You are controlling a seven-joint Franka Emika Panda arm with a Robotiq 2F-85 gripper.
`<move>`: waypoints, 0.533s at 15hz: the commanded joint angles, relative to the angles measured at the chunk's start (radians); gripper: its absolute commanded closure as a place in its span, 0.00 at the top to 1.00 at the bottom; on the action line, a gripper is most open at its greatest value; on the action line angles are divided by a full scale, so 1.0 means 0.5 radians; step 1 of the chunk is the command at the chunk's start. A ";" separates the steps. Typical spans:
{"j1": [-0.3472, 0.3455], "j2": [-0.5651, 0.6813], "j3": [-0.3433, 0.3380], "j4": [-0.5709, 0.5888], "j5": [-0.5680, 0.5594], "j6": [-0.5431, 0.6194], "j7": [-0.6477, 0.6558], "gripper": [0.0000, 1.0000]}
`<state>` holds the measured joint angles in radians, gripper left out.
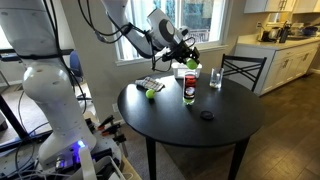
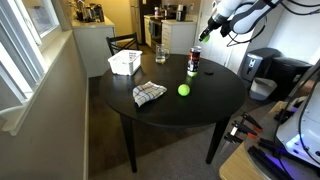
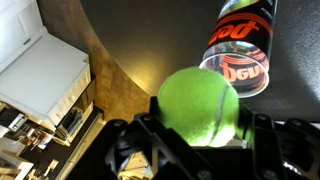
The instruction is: Put the tennis ball inside the container
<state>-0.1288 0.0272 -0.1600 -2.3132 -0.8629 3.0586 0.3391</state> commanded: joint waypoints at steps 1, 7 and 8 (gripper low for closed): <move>0.019 0.146 -0.016 0.117 -0.177 0.064 0.209 0.43; 0.106 0.310 -0.037 0.267 -0.376 0.047 0.418 0.43; 0.121 0.332 -0.041 0.291 -0.408 0.045 0.457 0.43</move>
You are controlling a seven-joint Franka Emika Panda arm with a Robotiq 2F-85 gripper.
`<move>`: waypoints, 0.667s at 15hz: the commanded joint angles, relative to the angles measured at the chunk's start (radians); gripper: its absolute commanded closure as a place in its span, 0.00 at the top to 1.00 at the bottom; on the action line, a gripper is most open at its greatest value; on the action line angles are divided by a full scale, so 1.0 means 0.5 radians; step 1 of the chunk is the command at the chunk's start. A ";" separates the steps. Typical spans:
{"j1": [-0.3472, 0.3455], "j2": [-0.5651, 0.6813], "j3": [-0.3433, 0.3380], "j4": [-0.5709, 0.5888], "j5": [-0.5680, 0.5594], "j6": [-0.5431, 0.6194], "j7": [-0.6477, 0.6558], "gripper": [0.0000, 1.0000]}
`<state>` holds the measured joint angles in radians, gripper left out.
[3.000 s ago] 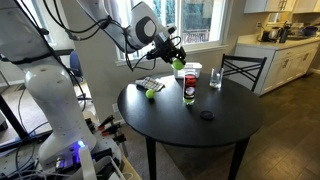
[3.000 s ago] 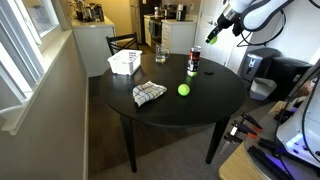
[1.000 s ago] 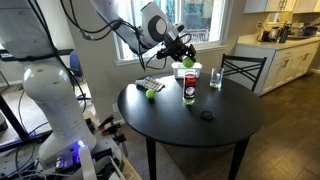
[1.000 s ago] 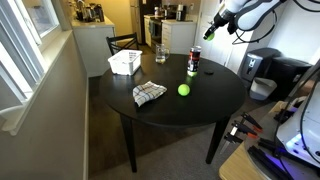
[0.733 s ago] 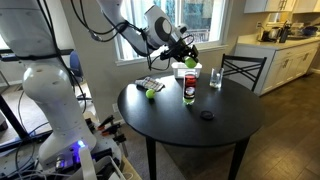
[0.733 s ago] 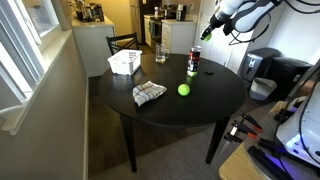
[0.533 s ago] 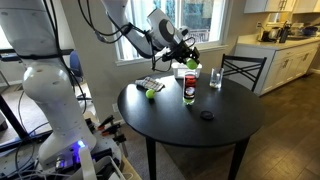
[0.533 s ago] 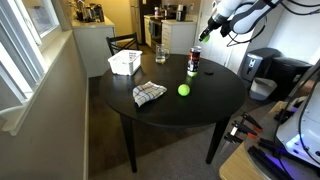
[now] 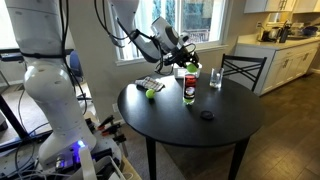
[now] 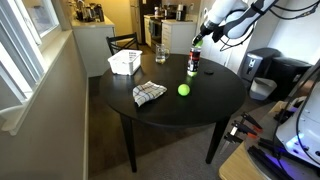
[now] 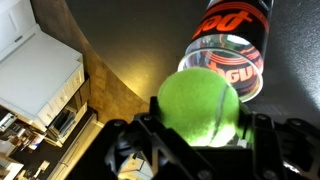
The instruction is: Put the tennis ball inside the container
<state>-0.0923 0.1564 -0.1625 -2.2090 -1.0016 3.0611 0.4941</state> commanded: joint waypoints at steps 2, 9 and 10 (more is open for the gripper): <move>0.077 0.110 -0.044 0.119 -0.183 0.039 0.202 0.43; 0.138 0.138 -0.086 0.146 -0.294 0.053 0.309 0.43; 0.146 0.119 -0.094 0.131 -0.323 0.051 0.328 0.43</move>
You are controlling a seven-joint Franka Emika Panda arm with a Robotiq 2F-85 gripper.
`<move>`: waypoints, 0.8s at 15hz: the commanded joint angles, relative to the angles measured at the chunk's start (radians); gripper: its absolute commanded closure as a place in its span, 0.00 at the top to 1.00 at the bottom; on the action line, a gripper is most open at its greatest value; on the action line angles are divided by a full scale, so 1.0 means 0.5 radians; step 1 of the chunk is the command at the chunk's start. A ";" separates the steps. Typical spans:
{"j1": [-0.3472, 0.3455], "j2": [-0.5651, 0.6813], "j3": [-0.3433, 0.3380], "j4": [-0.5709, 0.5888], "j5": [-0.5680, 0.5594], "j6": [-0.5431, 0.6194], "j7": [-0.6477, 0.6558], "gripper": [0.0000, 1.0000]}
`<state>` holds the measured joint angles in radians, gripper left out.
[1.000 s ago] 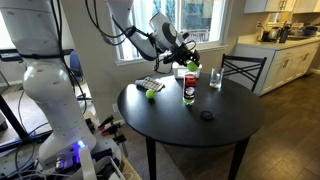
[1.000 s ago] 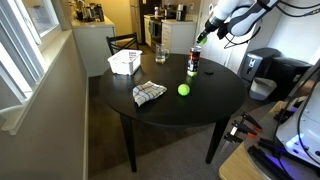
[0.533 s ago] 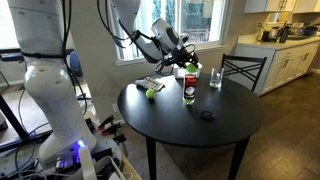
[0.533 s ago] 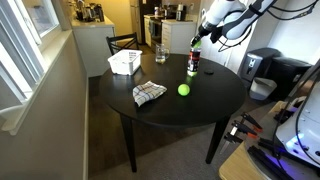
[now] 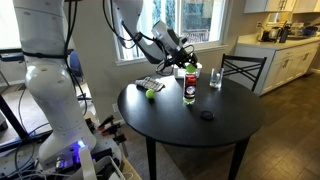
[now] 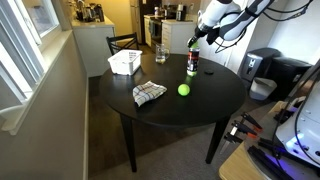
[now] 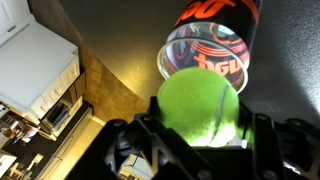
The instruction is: Put the tennis ball inside the container
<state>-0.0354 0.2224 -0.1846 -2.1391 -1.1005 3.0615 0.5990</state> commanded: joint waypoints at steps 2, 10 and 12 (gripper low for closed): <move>0.037 -0.041 -0.060 -0.036 -0.186 0.060 0.155 0.43; 0.036 -0.137 -0.094 -0.129 -0.408 0.051 0.318 0.43; 0.037 -0.160 -0.107 -0.146 -0.461 0.060 0.377 0.43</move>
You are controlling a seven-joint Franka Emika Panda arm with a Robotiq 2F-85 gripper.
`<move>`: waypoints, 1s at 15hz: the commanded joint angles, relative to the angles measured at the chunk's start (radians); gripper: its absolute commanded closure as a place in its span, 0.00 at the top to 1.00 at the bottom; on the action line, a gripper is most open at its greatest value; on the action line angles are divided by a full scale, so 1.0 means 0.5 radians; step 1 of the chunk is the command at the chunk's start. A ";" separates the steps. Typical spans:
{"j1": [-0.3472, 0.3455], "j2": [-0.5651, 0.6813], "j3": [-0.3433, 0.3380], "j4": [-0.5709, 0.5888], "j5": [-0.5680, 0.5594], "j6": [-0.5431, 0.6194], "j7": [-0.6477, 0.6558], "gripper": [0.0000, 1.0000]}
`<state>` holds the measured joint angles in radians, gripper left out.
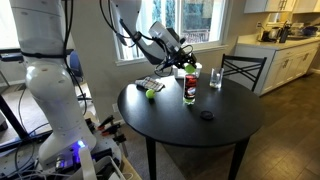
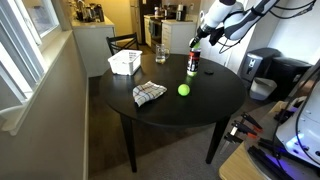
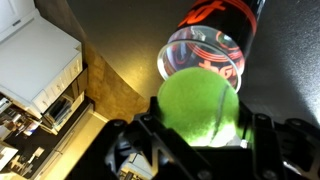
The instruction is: Put the tennis ball inside the container
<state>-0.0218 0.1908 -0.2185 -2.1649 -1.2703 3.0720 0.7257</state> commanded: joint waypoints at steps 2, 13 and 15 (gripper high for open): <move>0.010 -0.117 -0.046 -0.111 -0.171 0.038 0.164 0.43; 0.007 -0.174 -0.077 -0.103 -0.596 -0.006 0.590 1.00; 0.006 -0.178 -0.075 -0.106 -0.632 -0.008 0.626 1.00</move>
<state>-0.0219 0.1369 -0.2507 -2.1919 -1.5293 3.0720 0.9787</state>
